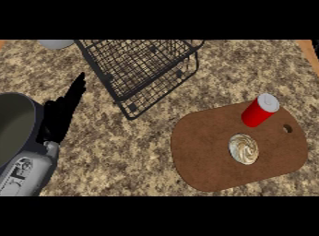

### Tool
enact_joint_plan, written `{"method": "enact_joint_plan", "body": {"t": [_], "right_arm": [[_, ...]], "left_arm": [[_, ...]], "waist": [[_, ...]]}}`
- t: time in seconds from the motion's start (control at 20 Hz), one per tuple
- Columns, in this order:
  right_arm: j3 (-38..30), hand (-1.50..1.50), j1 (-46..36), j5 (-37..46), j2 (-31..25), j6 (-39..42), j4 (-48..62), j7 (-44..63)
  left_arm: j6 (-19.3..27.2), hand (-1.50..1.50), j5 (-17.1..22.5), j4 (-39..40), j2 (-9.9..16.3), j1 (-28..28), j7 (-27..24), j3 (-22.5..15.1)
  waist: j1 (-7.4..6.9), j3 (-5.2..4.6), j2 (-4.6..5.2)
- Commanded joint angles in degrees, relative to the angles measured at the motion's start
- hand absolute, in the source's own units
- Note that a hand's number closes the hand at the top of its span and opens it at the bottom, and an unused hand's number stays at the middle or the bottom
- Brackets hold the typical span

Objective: Pick the can from the cutting board and place it in the tiered basket

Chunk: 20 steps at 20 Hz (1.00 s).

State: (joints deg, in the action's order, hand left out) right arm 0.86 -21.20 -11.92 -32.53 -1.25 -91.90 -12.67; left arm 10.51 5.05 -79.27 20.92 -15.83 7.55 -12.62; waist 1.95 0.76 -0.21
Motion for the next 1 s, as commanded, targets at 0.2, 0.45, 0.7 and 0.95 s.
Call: {"method": "enact_joint_plan", "body": {"t": [0.2,0.45,0.7,0.95], "right_arm": [[-9.29,1.5,17.01,-2.44,6.41,-8.94,-6.36,-5.66],[-19.05,-1.5,22.28,0.1,19.47,-31.93,-1.14,-5.68],[-6.1,-1.5,33.94,15.14,21.08,-33.27,-12.39,-8.44],[-0.12,-1.5,42.68,30.1,15.61,-36.58,-19.76,9.06]], "left_arm": [[-1.93,0.0,6.35,-2.97,-4.69,1.77,1.79,2.29],[-2.94,0.0,9.46,-1.82,-6.85,4.83,1.87,2.25],[-5.83,0.0,9.71,-1.8,-7.32,4.22,1.96,1.6],[-5.53,0.0,10.1,-4.65,-6.16,5.86,3.96,2.07]], "waist": [[-0.03,-0.69,-0.3],[1.89,-0.64,-0.32],[-0.95,-0.87,0.08],[-1.01,-1.19,0.04]]}}
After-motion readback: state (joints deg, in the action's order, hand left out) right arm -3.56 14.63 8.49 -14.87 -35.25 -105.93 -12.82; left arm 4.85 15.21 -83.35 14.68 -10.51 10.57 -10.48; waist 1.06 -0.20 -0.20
